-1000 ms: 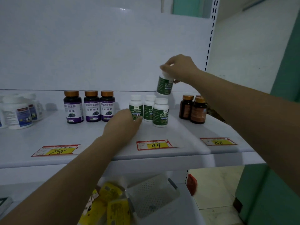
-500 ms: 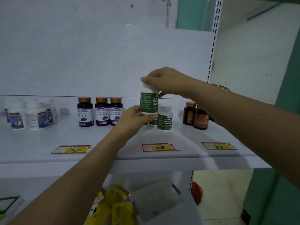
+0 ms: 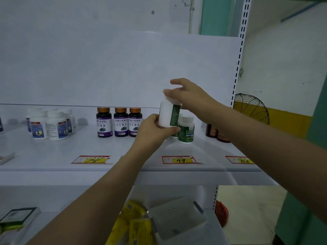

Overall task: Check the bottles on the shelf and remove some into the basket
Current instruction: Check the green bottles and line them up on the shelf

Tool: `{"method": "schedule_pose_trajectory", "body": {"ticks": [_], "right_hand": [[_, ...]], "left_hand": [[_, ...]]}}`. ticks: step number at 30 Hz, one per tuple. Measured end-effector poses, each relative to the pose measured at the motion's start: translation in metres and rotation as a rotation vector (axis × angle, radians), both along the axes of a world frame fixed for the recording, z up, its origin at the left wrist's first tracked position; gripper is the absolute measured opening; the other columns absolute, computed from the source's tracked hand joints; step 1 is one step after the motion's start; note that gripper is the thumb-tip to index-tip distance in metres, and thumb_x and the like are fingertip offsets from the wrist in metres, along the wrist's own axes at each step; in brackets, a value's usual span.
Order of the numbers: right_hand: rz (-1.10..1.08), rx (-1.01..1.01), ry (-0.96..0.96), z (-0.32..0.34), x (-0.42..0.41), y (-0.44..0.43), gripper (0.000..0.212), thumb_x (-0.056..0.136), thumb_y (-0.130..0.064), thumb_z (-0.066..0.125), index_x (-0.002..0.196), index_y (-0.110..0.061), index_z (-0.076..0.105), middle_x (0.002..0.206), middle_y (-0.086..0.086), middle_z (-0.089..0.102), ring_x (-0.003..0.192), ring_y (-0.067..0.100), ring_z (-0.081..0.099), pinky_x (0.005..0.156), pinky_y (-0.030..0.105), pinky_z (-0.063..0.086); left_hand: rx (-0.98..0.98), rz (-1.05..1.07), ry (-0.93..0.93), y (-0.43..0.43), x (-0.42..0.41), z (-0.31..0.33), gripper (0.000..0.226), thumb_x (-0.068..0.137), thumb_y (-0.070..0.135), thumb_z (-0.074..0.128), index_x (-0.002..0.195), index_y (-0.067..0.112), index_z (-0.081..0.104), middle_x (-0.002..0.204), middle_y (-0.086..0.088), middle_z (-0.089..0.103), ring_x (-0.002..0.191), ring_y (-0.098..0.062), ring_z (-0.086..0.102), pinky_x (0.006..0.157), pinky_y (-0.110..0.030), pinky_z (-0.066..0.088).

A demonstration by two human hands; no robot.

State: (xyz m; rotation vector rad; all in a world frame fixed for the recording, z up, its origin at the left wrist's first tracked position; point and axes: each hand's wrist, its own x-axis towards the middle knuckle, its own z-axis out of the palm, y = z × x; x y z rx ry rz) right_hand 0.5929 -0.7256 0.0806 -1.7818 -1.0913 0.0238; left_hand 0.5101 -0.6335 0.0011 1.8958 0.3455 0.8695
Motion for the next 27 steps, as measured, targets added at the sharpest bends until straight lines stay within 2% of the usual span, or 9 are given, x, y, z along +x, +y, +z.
{"method": "schedule_pose_trajectory", "body": {"ticks": [3,6,9,12,14,16,19,22,27], "right_hand": [[-0.173,-0.003,-0.096,-0.002,0.001,0.001,0.062,0.08,-0.051,0.068,0.13,-0.02,0.05,0.116,-0.002,0.053,0.108,0.017,0.057,0.093,0.031,0.048],[-0.155,0.059,-0.059,0.001,0.004,-0.001,0.051,0.082,-0.04,0.07,0.125,-0.021,0.054,0.12,0.0,0.059,0.107,0.016,0.058,0.084,0.027,0.048],[0.009,0.066,0.071,0.001,0.005,-0.005,0.044,0.087,-0.028,0.066,0.129,-0.02,0.052,0.117,0.003,0.062,0.102,0.015,0.063,0.089,0.031,0.052],[0.049,0.019,0.06,-0.003,0.006,-0.007,0.044,0.089,-0.033,0.062,0.129,-0.017,0.053,0.119,0.002,0.061,0.097,0.011,0.063,0.085,0.029,0.054],[-0.029,-0.003,-0.036,-0.006,0.007,-0.005,0.043,0.084,-0.044,0.066,0.117,-0.017,0.061,0.111,0.0,0.065,0.096,0.013,0.064,0.085,0.032,0.055],[-0.074,0.038,-0.055,-0.006,0.008,-0.003,0.039,0.079,-0.045,0.071,0.105,-0.016,0.067,0.102,0.0,0.069,0.095,0.017,0.066,0.088,0.039,0.055],[-0.011,0.095,0.014,-0.005,0.011,-0.004,0.038,0.082,-0.034,0.071,0.114,-0.013,0.065,0.115,0.001,0.066,0.103,0.017,0.064,0.093,0.039,0.053],[0.095,0.096,0.071,-0.002,0.012,-0.007,0.041,0.088,-0.026,0.065,0.125,-0.01,0.059,0.12,0.002,0.064,0.105,0.012,0.062,0.091,0.03,0.052],[0.067,0.104,0.077,0.002,0.012,-0.006,0.047,0.08,-0.04,0.072,0.113,-0.007,0.064,0.11,0.005,0.068,0.103,0.015,0.065,0.088,0.033,0.055]], "left_hand": [[0.008,-0.016,0.02,-0.003,-0.001,0.001,0.056,0.075,0.026,0.077,0.122,0.014,0.048,0.117,-0.001,0.06,0.098,-0.013,0.057,0.078,-0.021,0.045],[-0.057,-0.153,0.102,-0.004,-0.004,0.006,0.061,0.08,0.034,0.071,0.131,0.016,0.044,0.123,0.001,0.06,0.099,-0.009,0.058,0.082,-0.021,0.043],[-0.083,-0.213,0.094,-0.002,-0.006,0.009,0.051,0.084,0.033,0.067,0.129,0.016,0.051,0.121,0.003,0.062,0.086,0.005,0.058,0.063,-0.007,0.043],[-0.099,-0.162,0.035,-0.004,-0.007,0.009,0.042,0.08,0.028,0.072,0.117,0.016,0.056,0.1,0.008,0.065,0.077,0.006,0.058,0.05,-0.003,0.044],[-0.068,-0.075,-0.011,-0.006,-0.005,0.007,0.042,0.076,0.028,0.076,0.11,0.017,0.056,0.095,0.007,0.065,0.078,0.002,0.059,0.053,-0.008,0.043],[-0.038,-0.033,-0.018,-0.006,-0.003,0.007,0.043,0.073,0.031,0.078,0.107,0.018,0.054,0.093,0.008,0.064,0.077,0.002,0.058,0.056,-0.009,0.04],[-0.043,-0.104,0.032,-0.005,-0.005,0.008,0.035,0.077,0.032,0.074,0.104,0.023,0.053,0.087,0.015,0.06,0.073,0.007,0.056,0.048,-0.003,0.038],[-0.052,-0.152,-0.002,-0.003,-0.007,0.01,0.029,0.08,0.023,0.072,0.107,0.017,0.061,0.093,0.008,0.065,0.075,0.005,0.059,0.048,0.0,0.041],[-0.066,0.001,-0.143,-0.005,-0.007,0.011,0.038,0.072,0.024,0.079,0.104,0.017,0.059,0.085,0.01,0.065,0.074,0.001,0.061,0.047,-0.002,0.041]]}}
